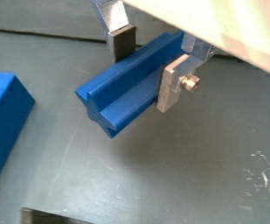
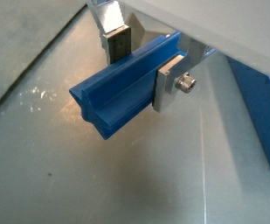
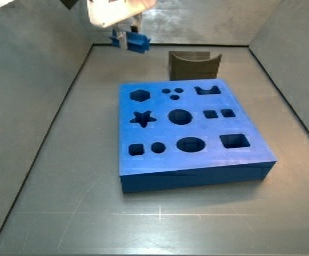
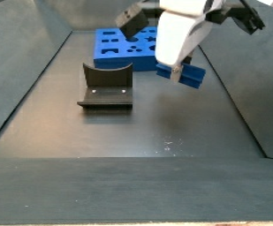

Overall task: Pick up the star object. Move up. Place the star object on the fixture. Regrasp the star object. Move to above the board. Insert the star object.
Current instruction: Place the star object on the fixture.

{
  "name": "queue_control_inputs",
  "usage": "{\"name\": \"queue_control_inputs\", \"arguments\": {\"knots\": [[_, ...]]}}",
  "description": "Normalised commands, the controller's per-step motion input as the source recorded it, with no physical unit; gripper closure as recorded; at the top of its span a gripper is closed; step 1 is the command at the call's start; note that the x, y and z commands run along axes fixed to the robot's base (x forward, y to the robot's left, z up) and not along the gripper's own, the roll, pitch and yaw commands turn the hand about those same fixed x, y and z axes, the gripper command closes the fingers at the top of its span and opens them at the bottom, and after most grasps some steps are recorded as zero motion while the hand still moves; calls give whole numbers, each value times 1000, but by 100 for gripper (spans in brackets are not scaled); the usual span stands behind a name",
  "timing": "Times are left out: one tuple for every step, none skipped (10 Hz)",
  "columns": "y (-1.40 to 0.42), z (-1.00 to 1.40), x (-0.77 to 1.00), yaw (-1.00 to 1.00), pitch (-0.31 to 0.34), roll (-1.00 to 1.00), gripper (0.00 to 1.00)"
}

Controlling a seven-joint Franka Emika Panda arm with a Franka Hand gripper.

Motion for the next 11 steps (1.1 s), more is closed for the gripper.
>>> {"name": "queue_control_inputs", "arguments": {"knots": [[-3,1000,-1,-3,11,9,100],[0,1000,-9,-1,30,14,100],[4,1000,-14,1,40,20,100],[9,1000,-16,1,46,31,100],[10,1000,-17,1,49,36,100],[12,839,-18,4,62,44,100],[13,691,-14,5,71,50,100],[14,495,-2,7,81,58,100],[15,392,2,9,89,62,100],[823,-315,1000,-1000,83,63,100],[819,-354,1000,-1000,87,59,100]]}}
